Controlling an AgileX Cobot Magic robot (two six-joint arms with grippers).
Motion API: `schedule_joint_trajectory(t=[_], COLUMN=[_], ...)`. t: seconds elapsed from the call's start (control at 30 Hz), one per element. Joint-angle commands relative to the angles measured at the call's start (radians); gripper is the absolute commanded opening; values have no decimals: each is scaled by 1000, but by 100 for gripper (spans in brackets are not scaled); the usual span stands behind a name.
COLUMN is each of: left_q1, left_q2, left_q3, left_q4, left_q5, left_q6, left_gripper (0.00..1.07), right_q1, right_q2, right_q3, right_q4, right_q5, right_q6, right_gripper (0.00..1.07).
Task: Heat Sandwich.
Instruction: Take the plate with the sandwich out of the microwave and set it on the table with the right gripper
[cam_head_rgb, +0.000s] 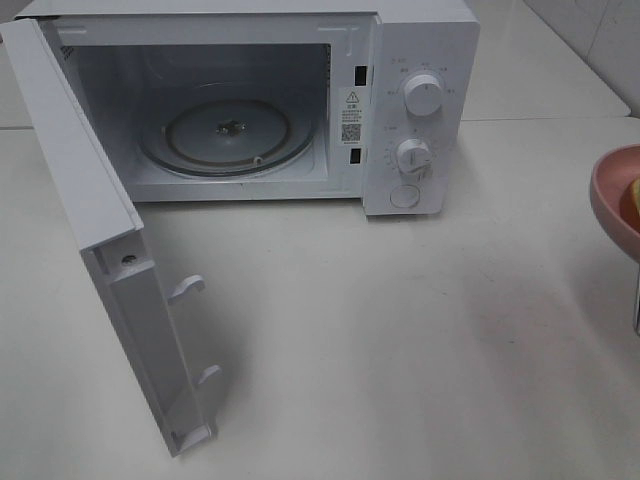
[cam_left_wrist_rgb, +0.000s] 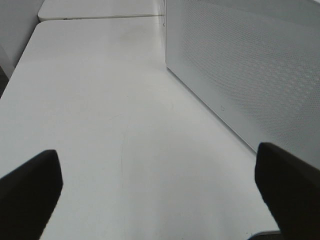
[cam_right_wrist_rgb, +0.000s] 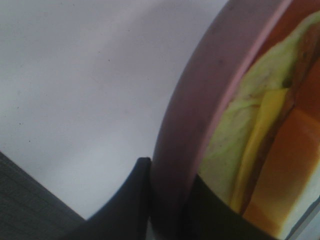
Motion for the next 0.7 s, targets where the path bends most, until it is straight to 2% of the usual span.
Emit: schedule_joint_trajectory(t=[0.03,0.47,0.7], left_q1=[-5,-5,-5], left_q2=[-21,-21,-21], left_q3=[2,2,2], left_q4=[-2,-2,-2], left_q5=[-9,-9,-9], left_q6=[-3,-3,-3], left_gripper=[101,101,101], right_q1=[-5,-5,-5], right_q2=[25,193,321], right_q3=[-7,-18,-95], right_q4=[-64,-82,-86], right_q5=[23,42,84], right_q6=[110,407,570], right_gripper=[5,5,6])
